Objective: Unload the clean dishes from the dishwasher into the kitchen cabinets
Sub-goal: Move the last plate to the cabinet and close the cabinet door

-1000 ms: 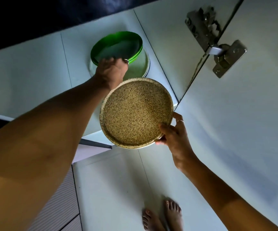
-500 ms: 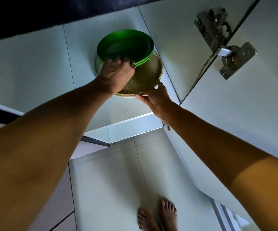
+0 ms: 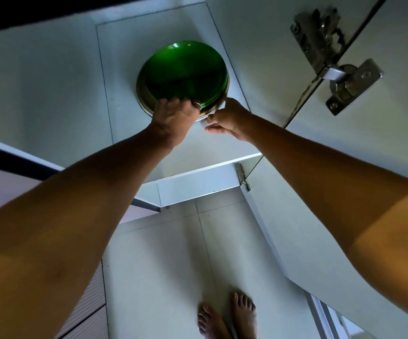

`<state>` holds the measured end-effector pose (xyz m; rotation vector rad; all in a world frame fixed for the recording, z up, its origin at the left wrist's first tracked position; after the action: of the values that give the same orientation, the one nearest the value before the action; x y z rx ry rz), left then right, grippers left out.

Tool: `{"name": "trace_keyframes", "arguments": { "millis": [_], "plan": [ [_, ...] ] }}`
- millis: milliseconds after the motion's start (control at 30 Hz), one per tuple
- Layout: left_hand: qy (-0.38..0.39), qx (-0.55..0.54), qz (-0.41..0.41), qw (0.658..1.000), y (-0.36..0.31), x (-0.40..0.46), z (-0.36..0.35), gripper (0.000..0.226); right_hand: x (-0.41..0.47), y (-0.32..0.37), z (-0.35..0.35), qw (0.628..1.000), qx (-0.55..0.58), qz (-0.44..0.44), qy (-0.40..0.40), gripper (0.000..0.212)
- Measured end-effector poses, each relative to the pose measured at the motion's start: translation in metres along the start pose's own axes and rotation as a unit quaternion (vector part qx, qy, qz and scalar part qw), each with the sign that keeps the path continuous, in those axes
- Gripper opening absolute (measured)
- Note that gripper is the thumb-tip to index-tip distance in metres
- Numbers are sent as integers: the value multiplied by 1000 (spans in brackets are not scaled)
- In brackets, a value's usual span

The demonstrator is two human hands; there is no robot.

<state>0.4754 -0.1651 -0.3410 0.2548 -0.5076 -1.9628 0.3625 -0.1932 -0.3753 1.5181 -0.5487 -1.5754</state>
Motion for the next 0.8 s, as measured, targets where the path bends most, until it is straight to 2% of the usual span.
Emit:
{"name": "trace_keyframes", "arguments": {
  "millis": [67, 133, 233, 333, 400, 500, 600, 667, 800],
  "plan": [
    [8, -32, 33, 999, 4, -4, 7, 14, -12, -5, 0, 998, -67, -5, 5, 50],
    [68, -109, 69, 989, 6, -12, 11, 34, -29, -13, 0, 992, -123, -20, -4, 59],
    [102, -137, 96, 981, 6, -36, 42, 53, -66, -20, 3, 977, -213, -21, -21, 58],
    [146, -156, 90, 973, 5, -70, 78, 59, -116, -11, 5, 966, -256, -15, -13, 60],
    [149, -179, 88, 969, 6, -89, 100, 60, -142, -2, 7, 969, -246, 1, -8, 59],
    [130, -253, 95, 954, -6, -108, 113, 61, -176, 3, 13, 955, -289, 51, -42, 54],
    [77, -290, 39, 953, -33, -139, 110, 75, -212, -15, 13, 945, -289, 115, -100, 47],
    [42, -270, 2, 962, -49, -168, 116, 82, -246, -27, 7, 913, -309, 189, -186, 45],
    [59, -223, -14, 973, -57, -195, 152, 77, -332, -27, 4, 810, -343, 315, -355, 48]
  ]
}}
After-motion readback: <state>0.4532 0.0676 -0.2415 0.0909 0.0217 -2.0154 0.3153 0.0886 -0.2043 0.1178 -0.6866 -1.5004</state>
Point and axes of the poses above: each hand's wrist, its own x-axis towards the middle knuckle, its own z-axis out of the back of the hand, y = z × x, the point moved 4 cm from there along x, towards the middle knuckle, and after that the axes turned 4 degrees about -x, right-handed, at the moved point
